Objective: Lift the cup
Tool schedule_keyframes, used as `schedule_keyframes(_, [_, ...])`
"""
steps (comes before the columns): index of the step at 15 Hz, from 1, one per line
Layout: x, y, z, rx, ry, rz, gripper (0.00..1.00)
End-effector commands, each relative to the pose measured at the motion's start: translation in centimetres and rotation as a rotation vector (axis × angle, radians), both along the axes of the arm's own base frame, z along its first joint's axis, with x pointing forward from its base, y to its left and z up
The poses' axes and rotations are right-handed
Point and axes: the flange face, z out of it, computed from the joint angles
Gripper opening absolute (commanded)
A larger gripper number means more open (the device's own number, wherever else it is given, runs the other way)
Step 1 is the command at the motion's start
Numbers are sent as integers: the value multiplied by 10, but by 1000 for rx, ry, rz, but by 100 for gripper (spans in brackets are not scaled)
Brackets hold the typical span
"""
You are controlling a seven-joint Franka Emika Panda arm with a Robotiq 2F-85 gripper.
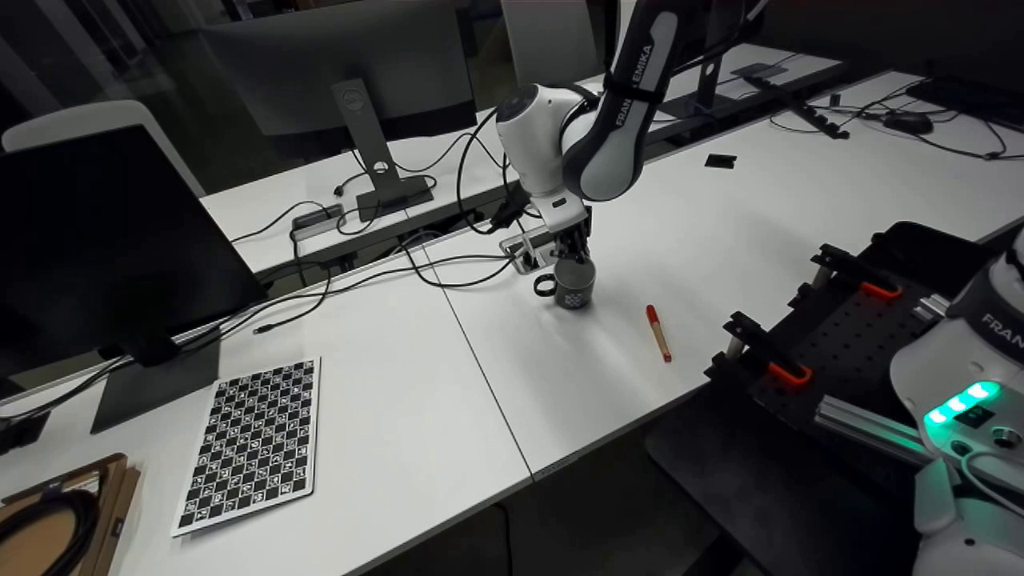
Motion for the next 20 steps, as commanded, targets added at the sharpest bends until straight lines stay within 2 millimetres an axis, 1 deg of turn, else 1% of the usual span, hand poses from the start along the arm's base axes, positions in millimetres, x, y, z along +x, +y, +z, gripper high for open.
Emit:
schedule_keyframes(1, [-21, 16, 3, -12, 86, 95, 2])
schedule_keyframes(2, [-24, 20, 1, -54, 114, 112, 2])
schedule_keyframes(3, [-32, 26, -1, -81, 143, 133, 2])
schedule_keyframes(6, [-45, 39, -4, -164, 217, 177, 2])
schedule_keyframes(11, [-57, 53, -7, -209, 272, 242, 2])
schedule_keyframes(16, [-59, 60, -14, -144, 259, 285, 2])
schedule_keyframes(20, [-54, 55, -15, -142, 257, 277, 2])
